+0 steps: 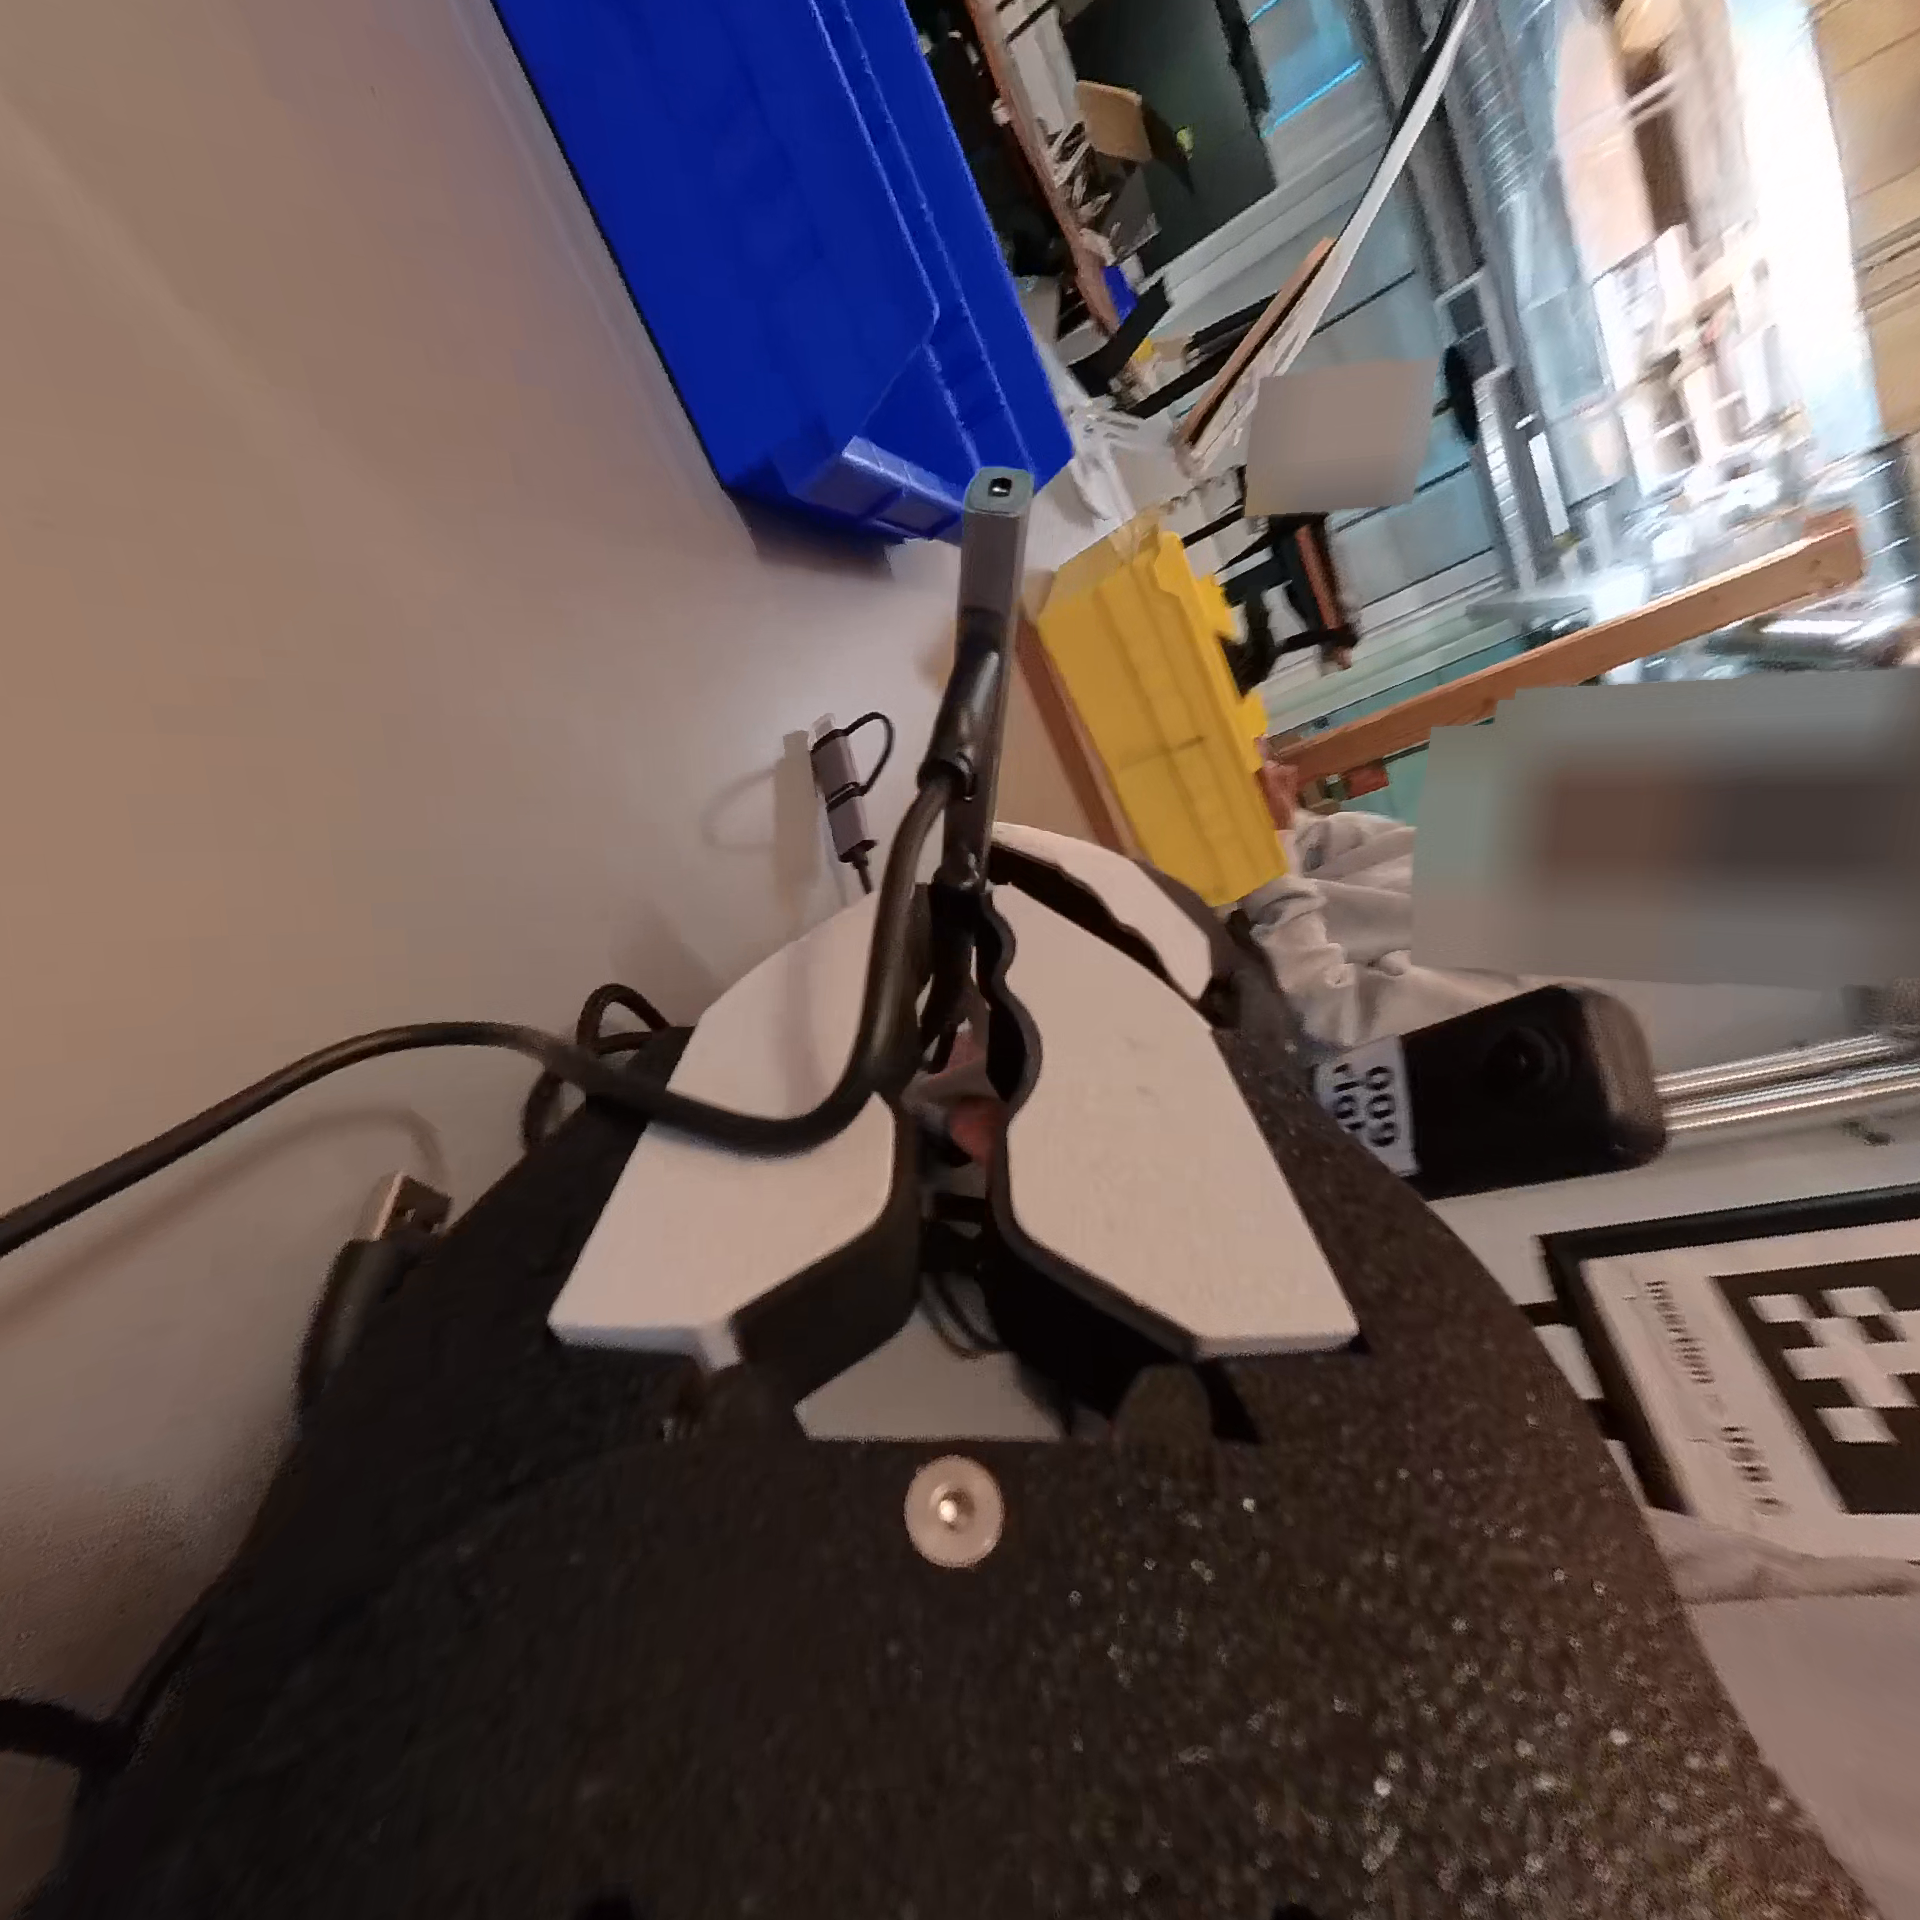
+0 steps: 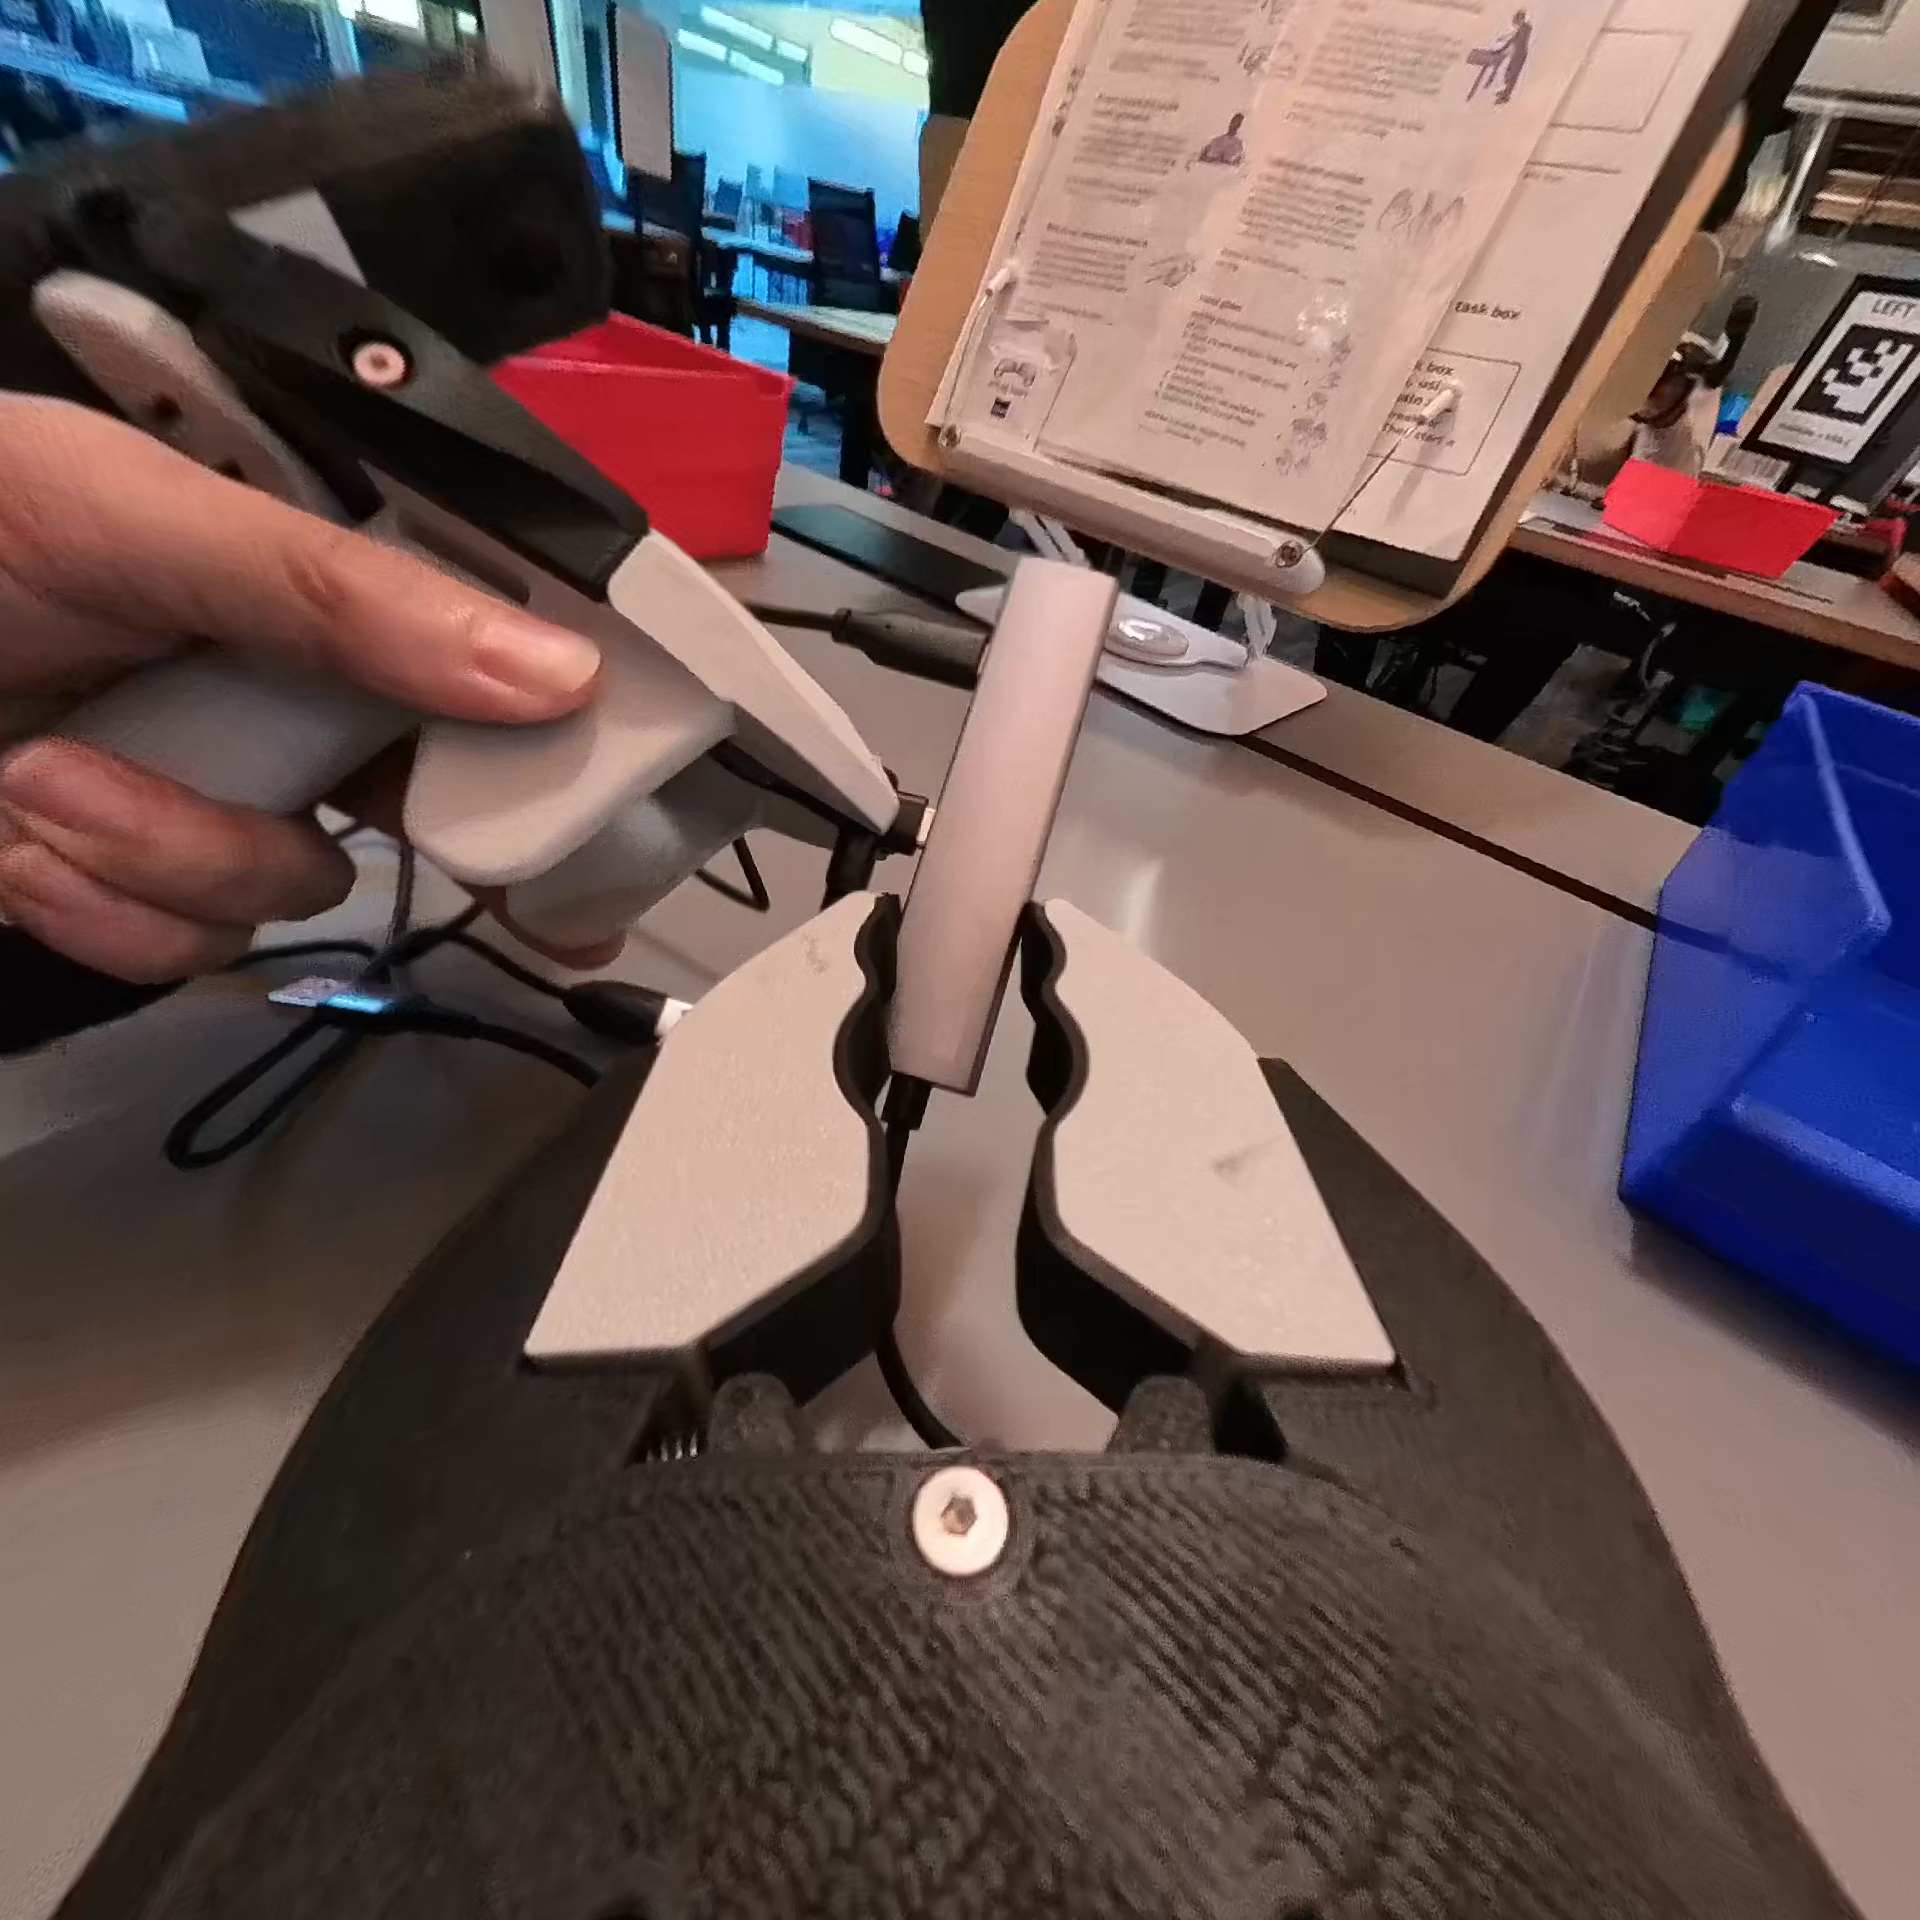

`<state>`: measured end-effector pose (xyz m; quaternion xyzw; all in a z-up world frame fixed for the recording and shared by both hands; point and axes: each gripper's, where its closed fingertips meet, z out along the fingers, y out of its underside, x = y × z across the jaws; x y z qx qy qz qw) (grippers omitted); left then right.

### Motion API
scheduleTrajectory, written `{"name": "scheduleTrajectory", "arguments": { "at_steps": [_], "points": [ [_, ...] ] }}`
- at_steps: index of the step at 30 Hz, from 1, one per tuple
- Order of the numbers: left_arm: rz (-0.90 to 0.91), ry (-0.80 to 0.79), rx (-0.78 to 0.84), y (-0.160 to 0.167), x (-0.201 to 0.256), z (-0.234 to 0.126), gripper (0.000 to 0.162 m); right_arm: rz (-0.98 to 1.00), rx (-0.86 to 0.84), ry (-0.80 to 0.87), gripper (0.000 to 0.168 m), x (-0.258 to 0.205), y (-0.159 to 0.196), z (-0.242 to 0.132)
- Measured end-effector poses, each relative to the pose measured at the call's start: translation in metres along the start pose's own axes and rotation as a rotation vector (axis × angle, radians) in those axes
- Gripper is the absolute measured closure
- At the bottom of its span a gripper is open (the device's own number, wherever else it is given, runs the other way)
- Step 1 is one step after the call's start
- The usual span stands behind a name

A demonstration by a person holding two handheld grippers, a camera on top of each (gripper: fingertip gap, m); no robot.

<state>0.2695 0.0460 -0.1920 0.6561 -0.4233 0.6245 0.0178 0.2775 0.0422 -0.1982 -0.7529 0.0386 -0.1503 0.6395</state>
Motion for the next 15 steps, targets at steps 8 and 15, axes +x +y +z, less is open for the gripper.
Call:
{"name": "scheduleTrajectory", "arguments": {
  "at_steps": [8,15],
  "points": [
    [-0.003,-0.012,0.024,0.003,-0.01,-0.002,0.154,-0.053,-0.04,-0.033,0.145,-0.009,0.005,0.002],
    [0.021,0.008,0.026,0.003,-0.006,0.002,0.154,-0.055,-0.024,-0.126,0.156,-0.032,0.0,0.005]
  ]
}}
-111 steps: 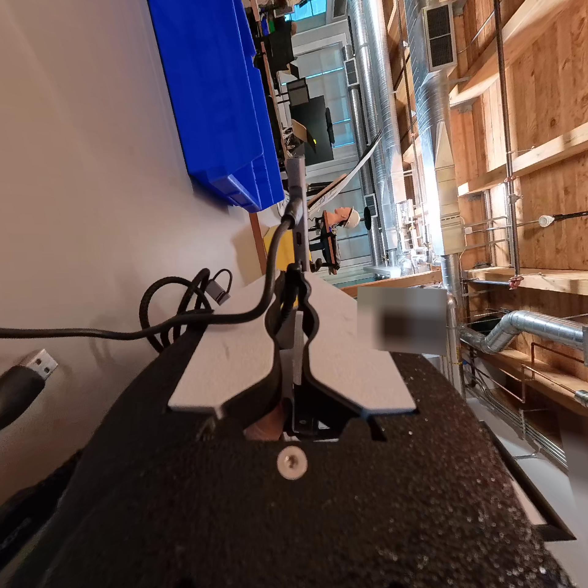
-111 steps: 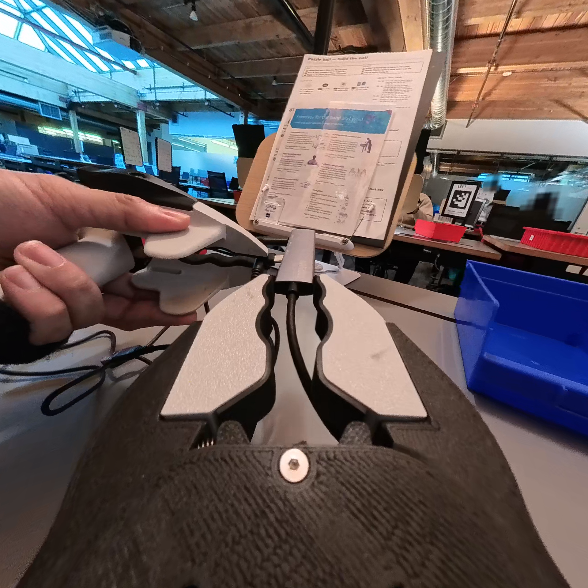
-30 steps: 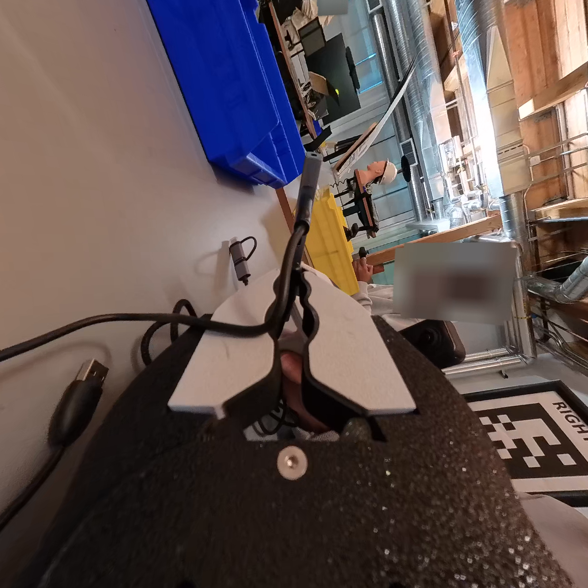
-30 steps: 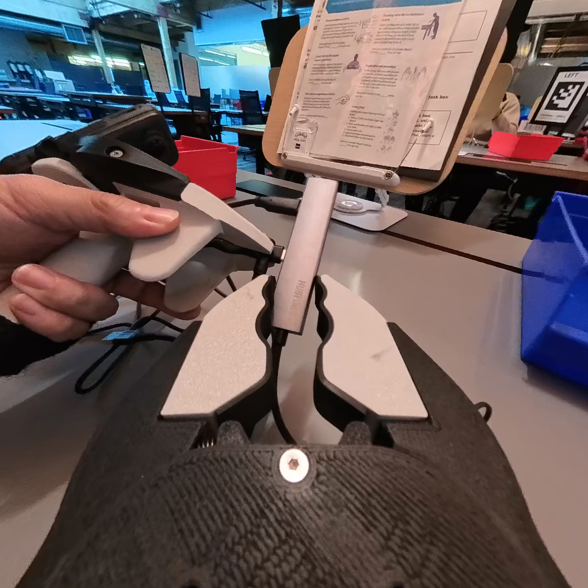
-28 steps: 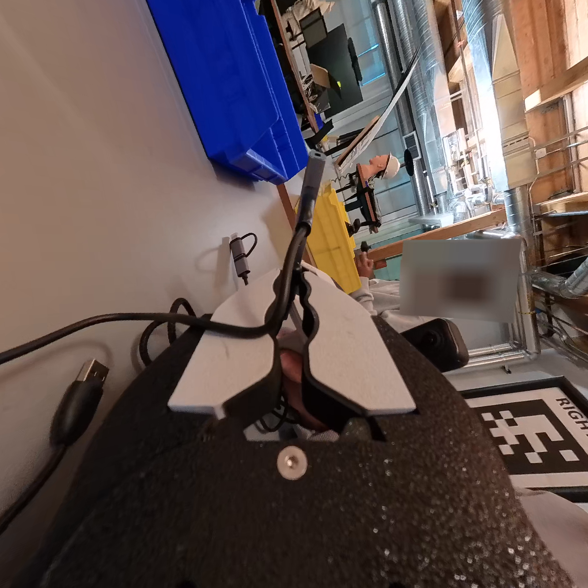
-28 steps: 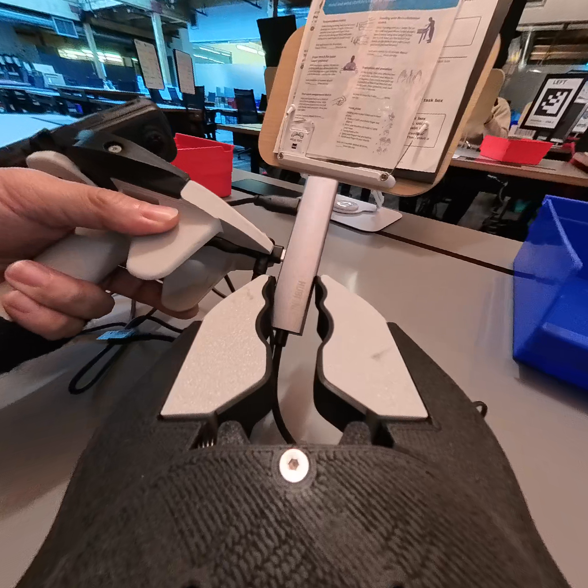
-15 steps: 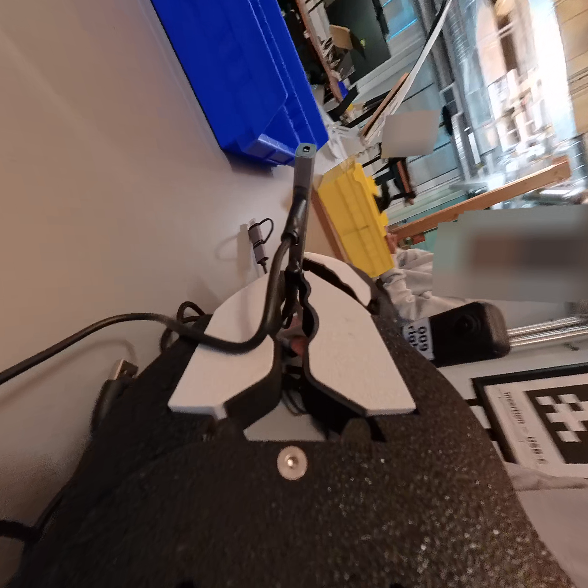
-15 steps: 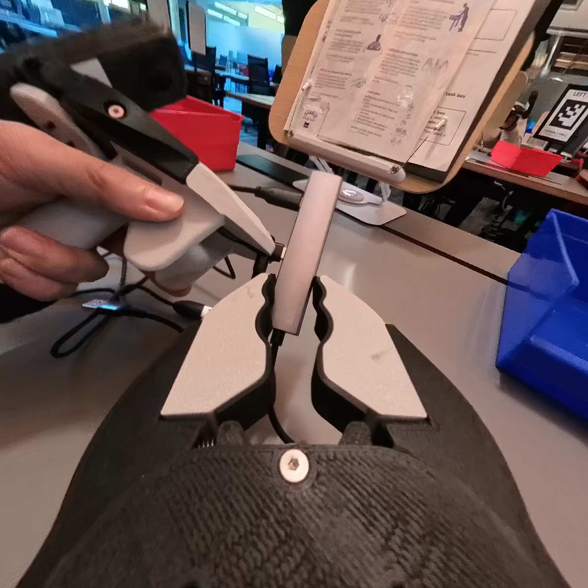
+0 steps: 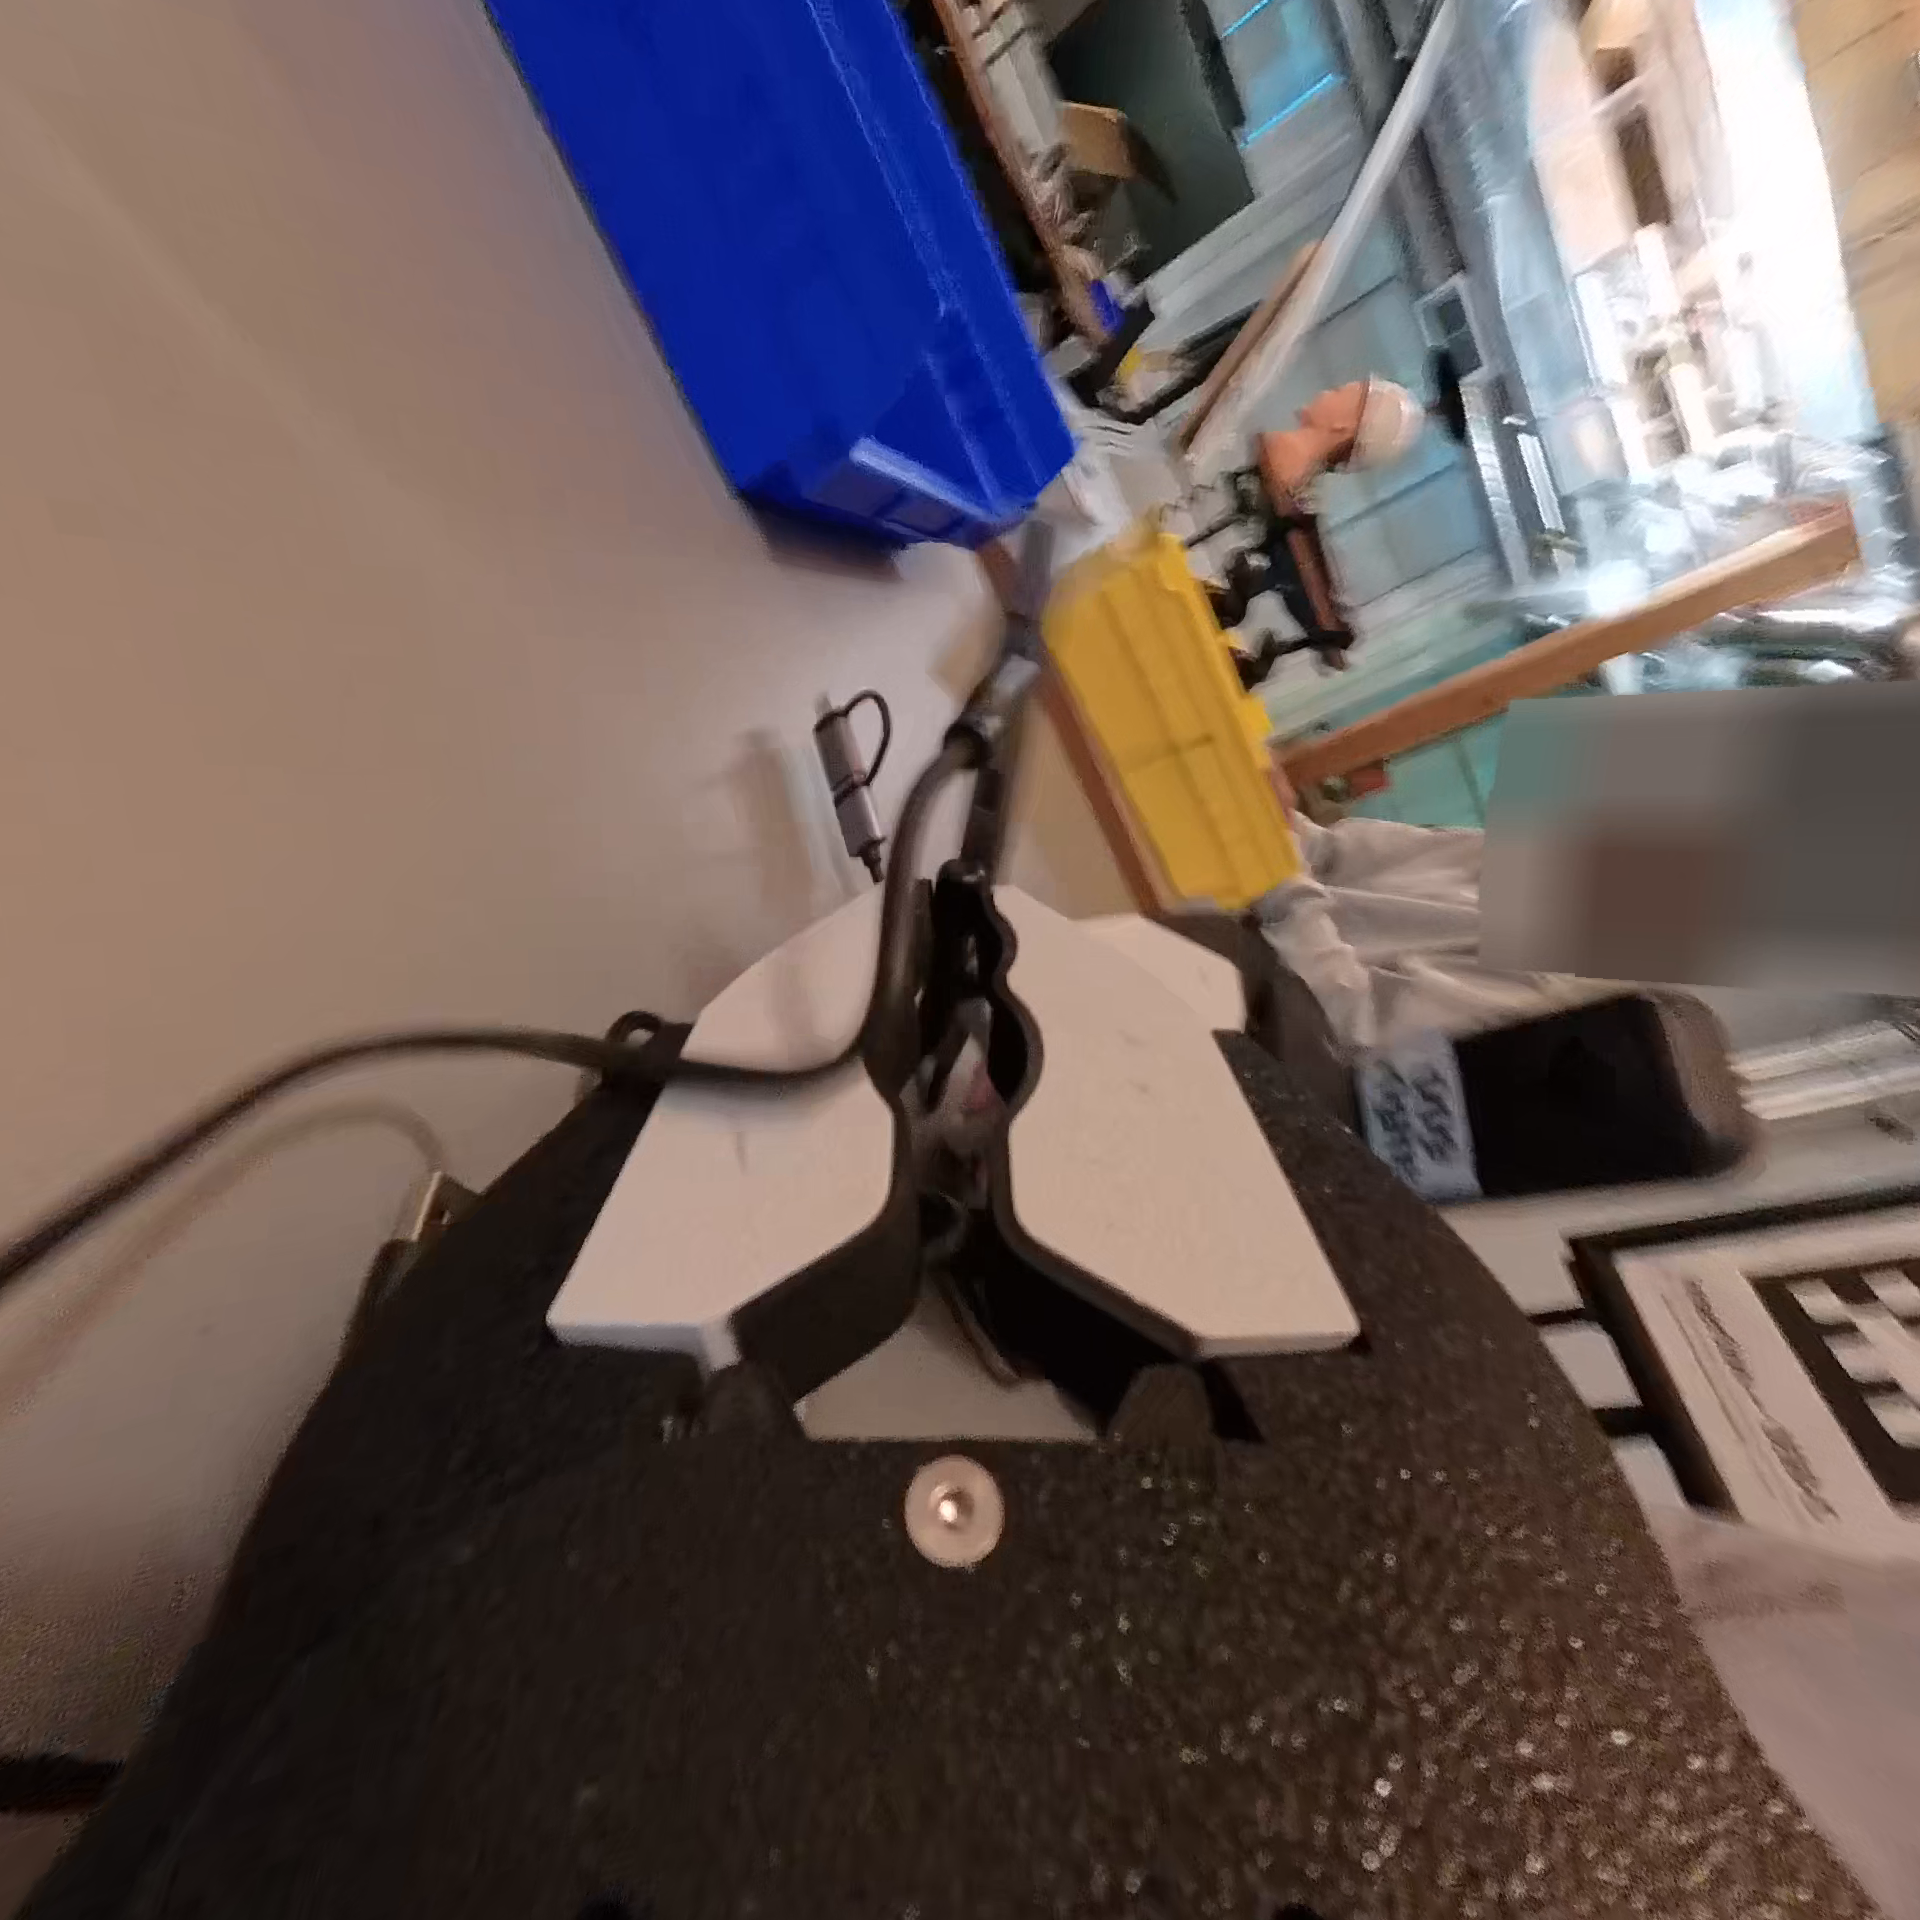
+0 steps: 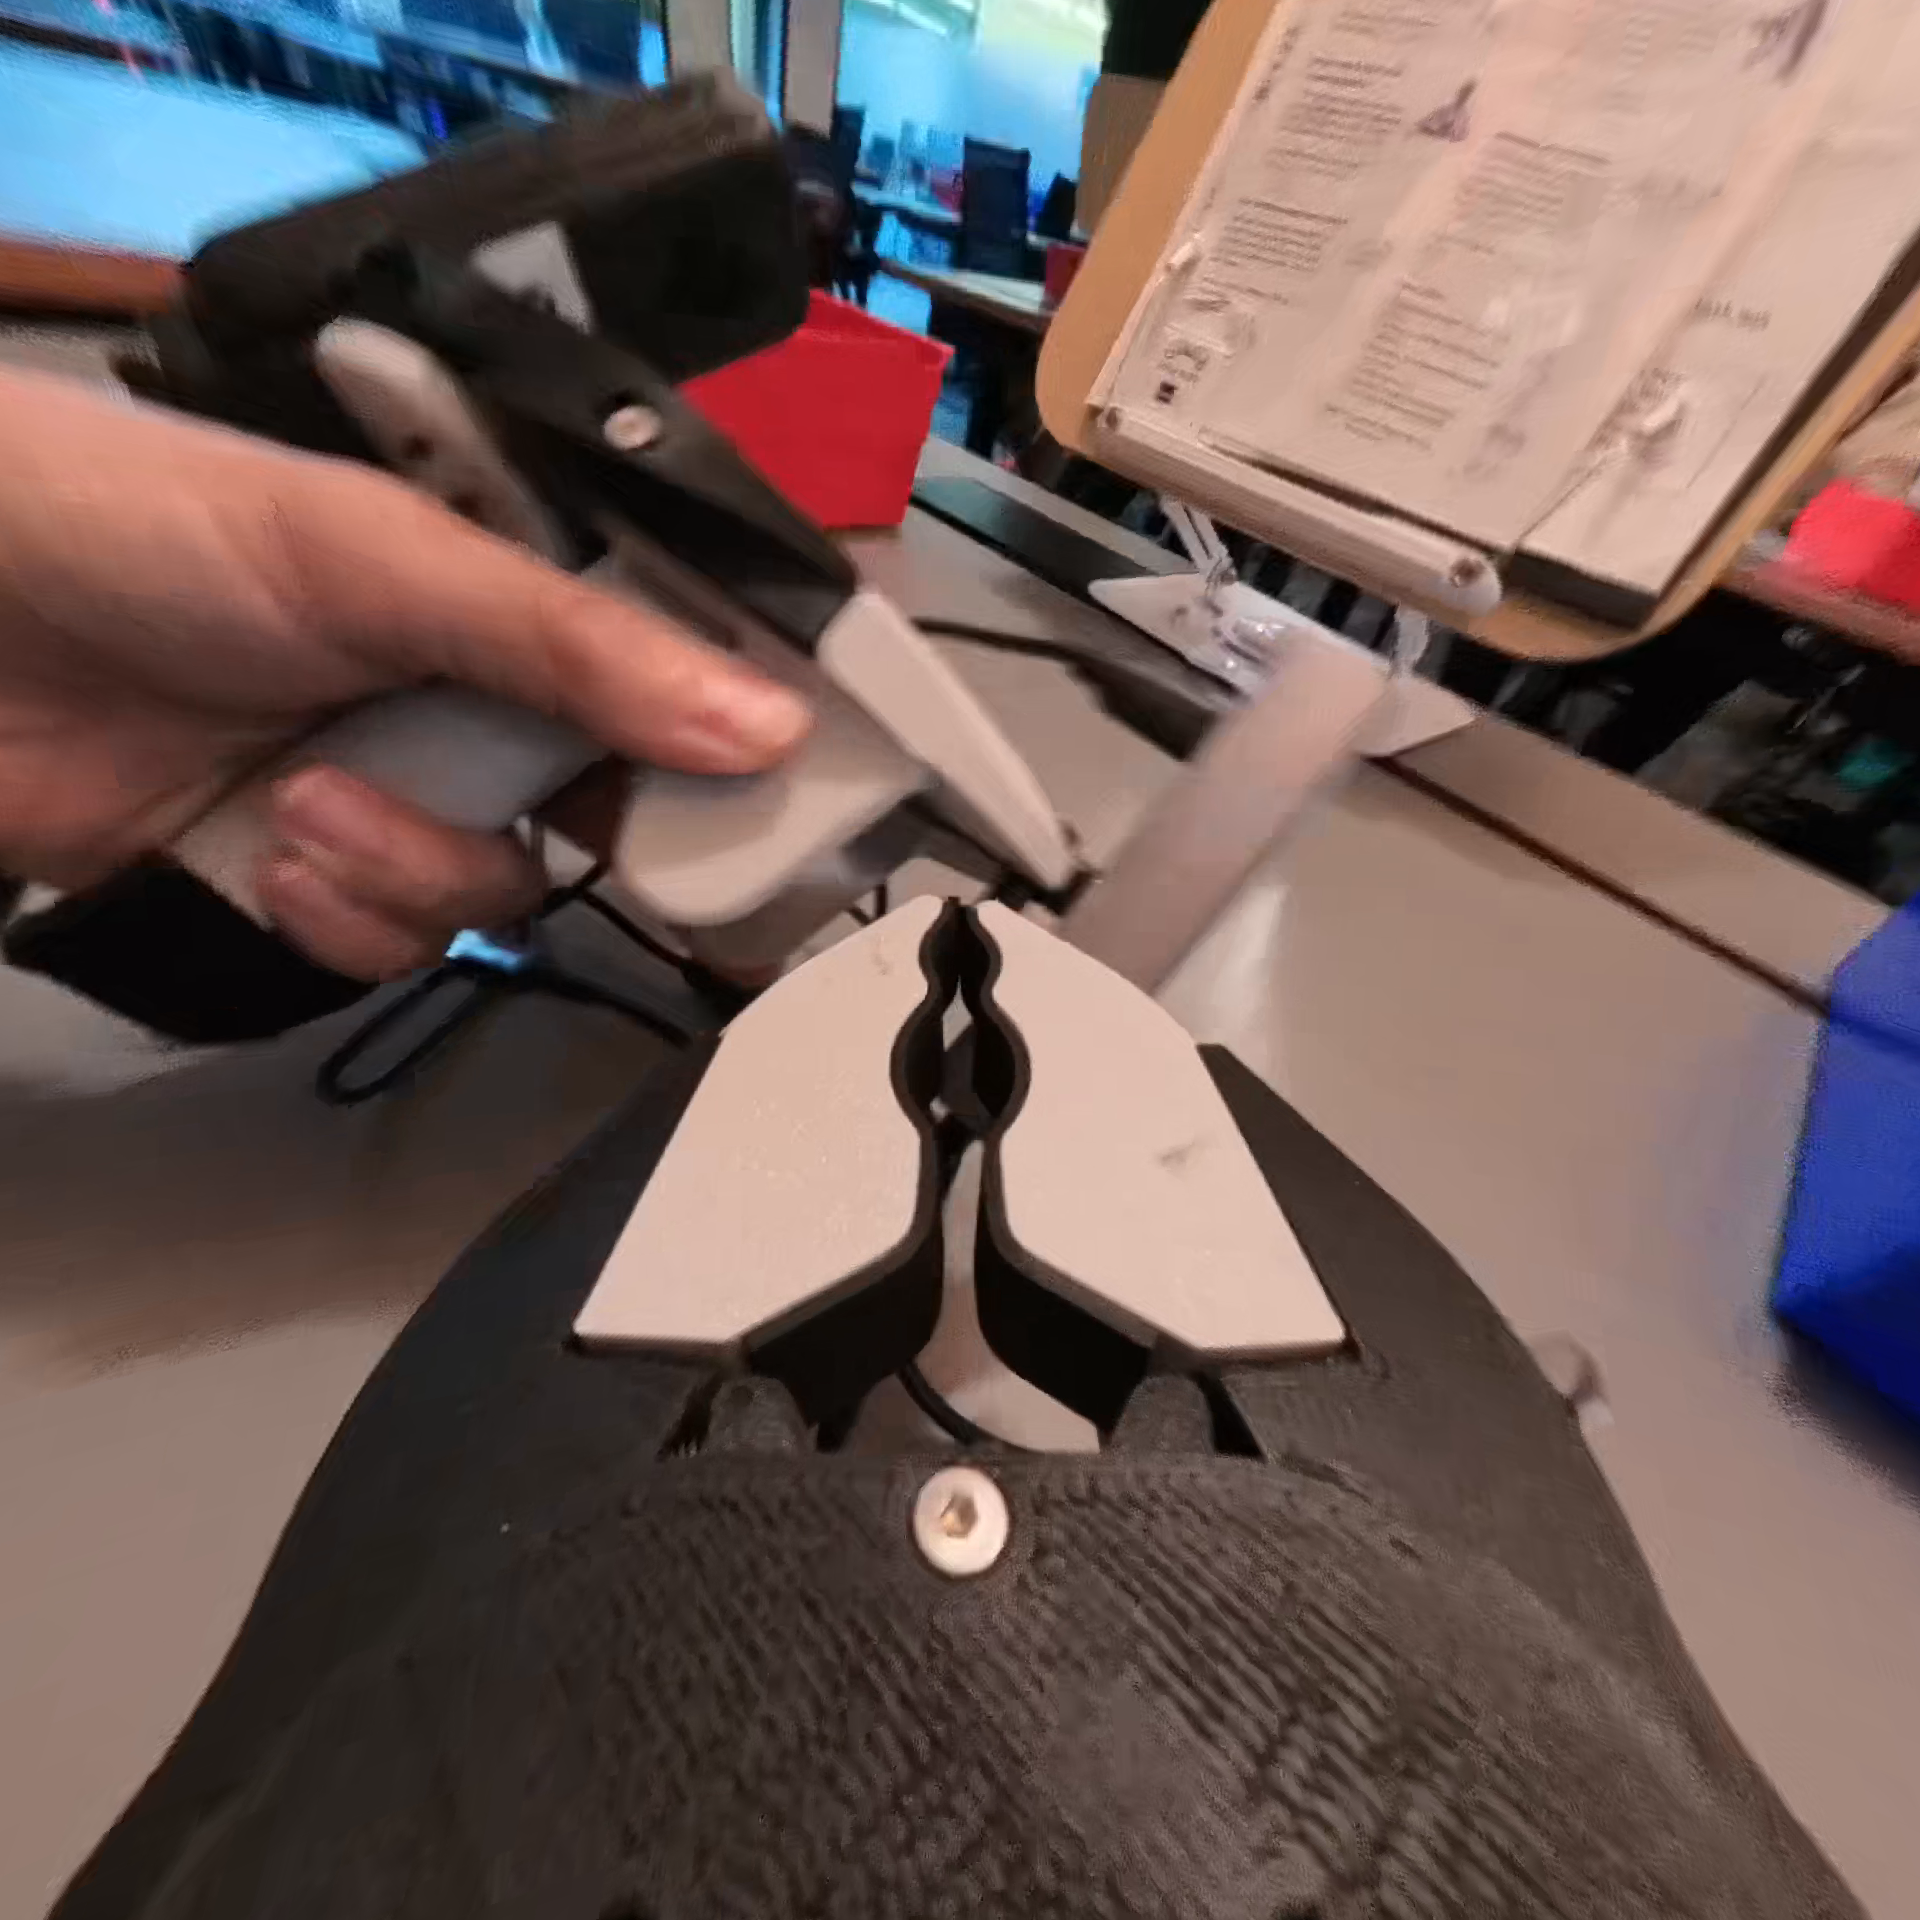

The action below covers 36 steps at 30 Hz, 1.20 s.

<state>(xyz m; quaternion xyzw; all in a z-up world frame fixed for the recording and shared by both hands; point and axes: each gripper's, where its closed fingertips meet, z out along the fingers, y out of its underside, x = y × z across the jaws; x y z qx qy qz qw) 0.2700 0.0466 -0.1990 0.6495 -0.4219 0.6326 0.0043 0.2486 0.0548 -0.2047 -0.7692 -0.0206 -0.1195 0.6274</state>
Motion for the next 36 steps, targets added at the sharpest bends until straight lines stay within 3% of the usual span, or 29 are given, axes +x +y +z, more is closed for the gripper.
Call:
{"name": "scheduleTrajectory", "arguments": {
  "at_steps": [4,5,7,10,14,21,26,28,30,36],
  "points": [
    [0.028,-0.012,0.051,-0.01,0.005,-0.002,0.155,-0.173,-0.001,0.09,0.155,0.001,-0.011,-0.001],
    [0.017,-0.006,0.064,-0.013,0.004,-0.004,0.155,-0.157,0.029,0.155,0.141,0.013,-0.018,-0.007],
    [-0.029,0.026,0.095,-0.017,0.002,-0.01,0.155,-0.038,0.066,0.207,0.139,0.033,-0.022,-0.016],
    [-0.083,0.079,0.145,-0.021,0.007,-0.013,0.155,0.153,0.002,0.117,0.119,0.032,-0.006,-0.011],
    [-0.097,0.082,0.197,-0.024,0.012,-0.011,0.155,0.094,-0.032,0.149,0.107,0.023,-0.002,-0.002],
    [-0.074,0.074,0.21,-0.022,0.024,-0.006,0.155,0.014,0.022,0.228,0.129,0.027,-0.008,-0.005],
    [-0.027,0.069,0.169,-0.018,0.022,-0.009,0.154,0.025,0.035,0.101,0.135,0.023,-0.006,-0.007],
    [0.022,0.087,0.15,-0.016,0.027,-0.011,0.15,0.042,0.038,0.067,0.135,0.022,-0.007,-0.009],
    [0.07,0.113,0.133,-0.017,0.034,-0.014,0.132,0.075,0.029,0.057,0.135,0.024,-0.007,-0.01],
    [0.331,0.213,0.022,-0.005,0.064,-0.046,0.13,0.039,0.003,0.149,0.135,0.041,-0.01,-0.02]
  ]
}}
